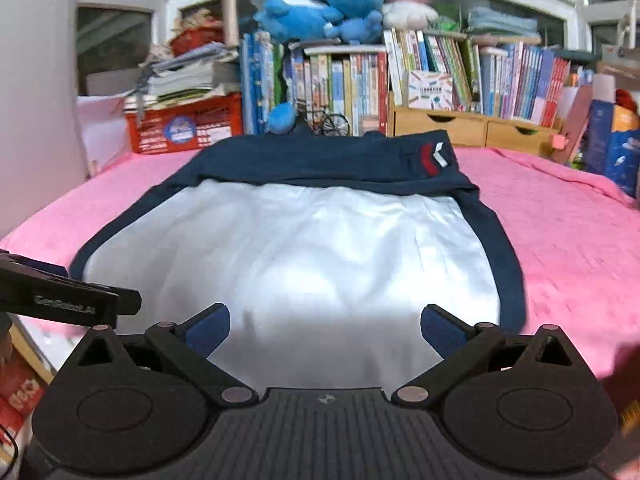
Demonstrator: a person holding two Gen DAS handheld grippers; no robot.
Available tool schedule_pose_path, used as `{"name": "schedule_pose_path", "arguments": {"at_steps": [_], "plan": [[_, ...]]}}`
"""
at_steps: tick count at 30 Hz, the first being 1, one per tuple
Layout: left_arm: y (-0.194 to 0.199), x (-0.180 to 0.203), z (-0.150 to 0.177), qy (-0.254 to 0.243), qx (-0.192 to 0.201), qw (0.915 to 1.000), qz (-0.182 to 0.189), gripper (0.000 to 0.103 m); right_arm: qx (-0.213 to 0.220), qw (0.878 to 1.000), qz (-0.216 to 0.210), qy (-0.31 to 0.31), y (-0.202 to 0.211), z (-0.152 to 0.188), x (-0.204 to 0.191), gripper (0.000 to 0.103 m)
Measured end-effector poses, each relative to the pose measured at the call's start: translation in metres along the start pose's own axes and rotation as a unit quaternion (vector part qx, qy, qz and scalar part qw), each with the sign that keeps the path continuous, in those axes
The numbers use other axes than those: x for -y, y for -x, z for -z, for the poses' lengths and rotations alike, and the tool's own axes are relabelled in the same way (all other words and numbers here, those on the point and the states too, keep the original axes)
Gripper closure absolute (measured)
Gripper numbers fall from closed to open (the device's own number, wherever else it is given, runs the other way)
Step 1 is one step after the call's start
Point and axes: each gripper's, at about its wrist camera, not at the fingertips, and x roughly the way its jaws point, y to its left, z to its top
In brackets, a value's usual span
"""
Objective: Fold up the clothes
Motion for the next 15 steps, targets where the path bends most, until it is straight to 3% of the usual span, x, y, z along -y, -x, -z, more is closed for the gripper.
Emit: {"name": "schedule_pose_path", "arguments": {"at_steps": [4,8,15], "plan": [[0.030,-0.011,0.037,-0.018,0.014,0.9996,0.015,0.003,0.057,0.998,-0.005,-0.010,0.051,0.034,0.001,0.000],[0.030,-0.015,0.047,-0.026,0.009,0.9995,0.014,0.003,0.142,0.990,-0.005,-0.005,0.077,0.060,0.010,0.000],[0.022,-0.015,0.059,-0.024,-0.009,0.9995,0.018,0.003,0.056,0.998,0.040,-0.015,0.056,0.062,0.015,0.000]]}}
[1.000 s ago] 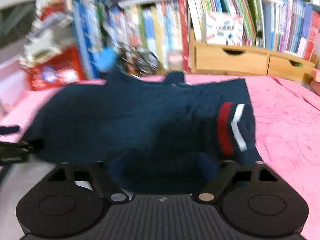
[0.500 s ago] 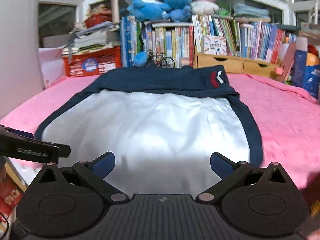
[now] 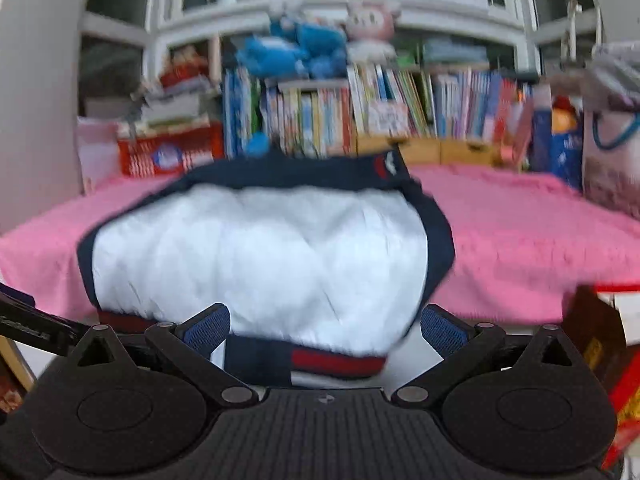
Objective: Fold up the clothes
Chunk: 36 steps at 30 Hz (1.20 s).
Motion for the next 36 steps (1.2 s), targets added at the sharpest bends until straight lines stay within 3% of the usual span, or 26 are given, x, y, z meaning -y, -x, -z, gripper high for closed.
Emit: {"name": "schedule_pose_path", "arguments": {"at_steps": [15,22,24,28,33,36], "plan": [[-0.013,0.006,0.009,-0.010,-0.023,0.9997,0.006,0.002,-0.047,0.998,-0.026,-0.014,-0.011,0.026,0.001,0.000],[-0.037,0.007,0.009,-0.027,-0.046,0.9986,0.004,0.002,-0.081,0.995,-0.019,0.050,-0.056,0.031,0.007,0.000],[-0.044,0.003,0.006,-0.028,-0.046,0.9985,0.012,0.002,-0.074,0.996,-0.036,0.029,-0.071,0.029,0.024,0.000],[-0.056,-0.021,-0.006,-0.017,-0.021,0.9986,0.046,0.002,-0.091,0.994,-0.045,-0.049,-0.096,0.022,0.071,0.000],[-0.082,-0.054,-0.019,-0.008,-0.008,0.9896,0.143,0.002,-0.086,0.988,-0.111,-0.058,-0.104,0.023,0.101,0.000],[-0.097,-0.062,-0.025,-0.022,-0.008,0.9851,0.170,0.002,-0.090,0.983,-0.147,-0.054,-0.111,0.023,0.107,0.000]]}}
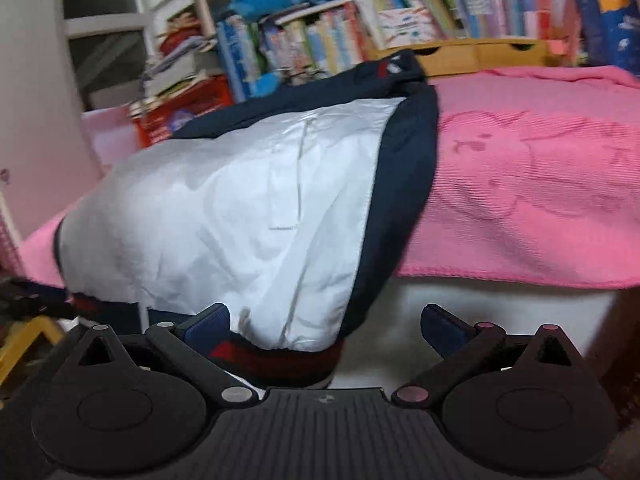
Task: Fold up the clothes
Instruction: 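Grasp the striped hem with both grippers and lift the jacket up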
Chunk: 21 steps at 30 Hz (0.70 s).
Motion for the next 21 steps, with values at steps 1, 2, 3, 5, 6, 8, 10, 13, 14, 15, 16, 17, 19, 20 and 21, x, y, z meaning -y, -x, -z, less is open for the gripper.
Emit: {"name": "schedule_pose_path", "arguments": {"at_steps": [1,2,3,5,6,8,10,13,14,15,16,17,19,20,21], "plan": [[-0.005,-0.003,-0.002,-0.006,-0.001,1.0000,0.004,0.002,-0.002,1.000,-0.007,0.001,-0.003,-0.001,0.002,0.000],[-0.009,-0.006,-0.003,-0.009,-0.001,0.9999,0.009,0.002,-0.006,1.000,-0.016,-0.002,-0.007,-0.002,0.004,0.000],[-0.014,-0.009,-0.004,-0.006,-0.002,0.9998,0.016,0.002,-0.009,1.000,-0.027,-0.007,-0.010,-0.003,0.007,0.000],[-0.024,-0.013,-0.005,-0.001,-0.003,0.9995,0.031,0.000,-0.013,0.999,-0.047,-0.017,-0.016,-0.006,0.011,0.000],[-0.029,-0.016,-0.005,0.003,-0.004,0.9993,0.038,0.000,-0.016,0.998,-0.056,-0.022,-0.019,-0.008,0.013,0.000],[-0.039,-0.021,-0.005,0.018,-0.006,0.9985,0.052,0.000,-0.029,0.996,-0.075,-0.032,-0.027,-0.009,0.016,0.000],[-0.046,-0.025,-0.004,0.034,-0.006,0.9975,0.062,0.000,-0.040,0.995,-0.085,-0.041,-0.033,-0.011,0.019,0.000],[-0.052,-0.022,-0.002,0.057,-0.007,0.9973,0.045,0.012,-0.054,0.991,-0.097,-0.071,-0.042,-0.013,0.025,0.013],[-0.051,-0.018,-0.002,0.068,-0.011,0.9972,0.030,0.026,-0.063,0.989,-0.101,-0.087,-0.045,-0.014,0.028,0.024],[-0.047,-0.012,0.000,0.087,-0.022,0.9958,0.014,0.072,-0.078,0.986,-0.101,-0.107,-0.046,-0.015,0.028,0.052],[-0.043,-0.006,0.002,0.107,-0.032,0.9938,-0.002,0.087,-0.092,0.983,-0.093,-0.131,-0.043,-0.017,0.026,0.065],[-0.036,0.000,0.004,0.122,-0.036,0.9919,-0.008,0.088,-0.104,0.979,-0.084,-0.151,-0.040,-0.019,0.023,0.070],[-0.007,0.010,0.005,0.119,-0.011,0.9917,0.048,0.093,-0.111,0.978,-0.071,-0.159,-0.021,-0.025,0.007,0.084],[0.010,0.014,0.004,0.110,0.006,0.9905,0.083,0.093,-0.108,0.980,-0.074,-0.153,-0.008,-0.029,-0.003,0.085],[0.028,0.017,0.002,0.101,0.023,0.9879,0.116,0.093,-0.100,0.980,-0.090,-0.147,0.007,-0.035,-0.012,0.085]]}}
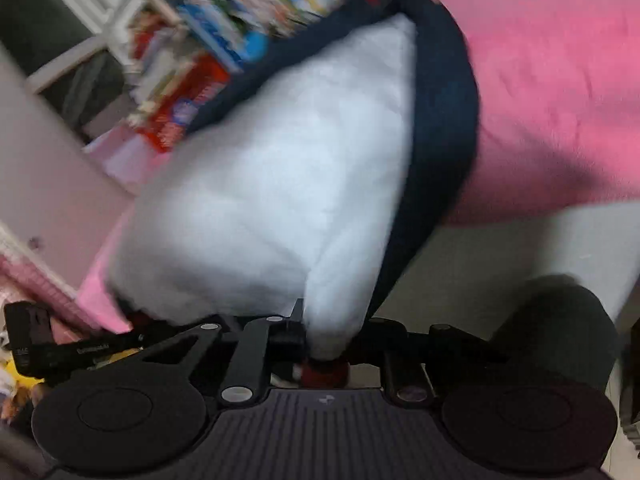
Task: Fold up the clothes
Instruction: 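Grasp the striped hem with both grippers and lift the jacket up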
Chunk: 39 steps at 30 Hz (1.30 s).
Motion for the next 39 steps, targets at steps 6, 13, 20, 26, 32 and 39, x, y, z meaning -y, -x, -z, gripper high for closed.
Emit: {"name": "schedule_pose_path", "arguments": {"at_steps": [6,13,20,26,32,39], "plan": [[0.071,0.022,-0.065,-0.077,0.120,0.9826,0.119,0.091,0.077,0.989,-0.125,0.019,0.074,-0.059,-0.049,0.085],[-0.009,0.016,-0.198,-0.113,0.195,0.9737,-0.037,0.089,0.162,0.978,-0.130,0.005,0.023,-0.192,-0.042,0.076],[-0.055,-0.032,-0.222,-0.089,0.147,0.9768,-0.128,0.086,0.112,0.987,0.094,0.063,-0.064,-0.261,-0.025,0.012],[-0.010,0.003,-0.148,-0.355,0.155,0.9085,-0.157,0.071,0.140,0.976,0.106,0.126,-0.026,-0.234,-0.008,0.005],[0.007,0.041,-0.102,-0.447,0.115,0.8846,-0.070,0.068,0.071,0.976,0.110,0.173,-0.022,-0.192,-0.008,0.005],[-0.008,0.069,-0.087,-0.542,0.103,0.8342,-0.006,0.058,0.056,0.978,0.099,0.172,-0.023,-0.155,-0.011,0.004]]}}
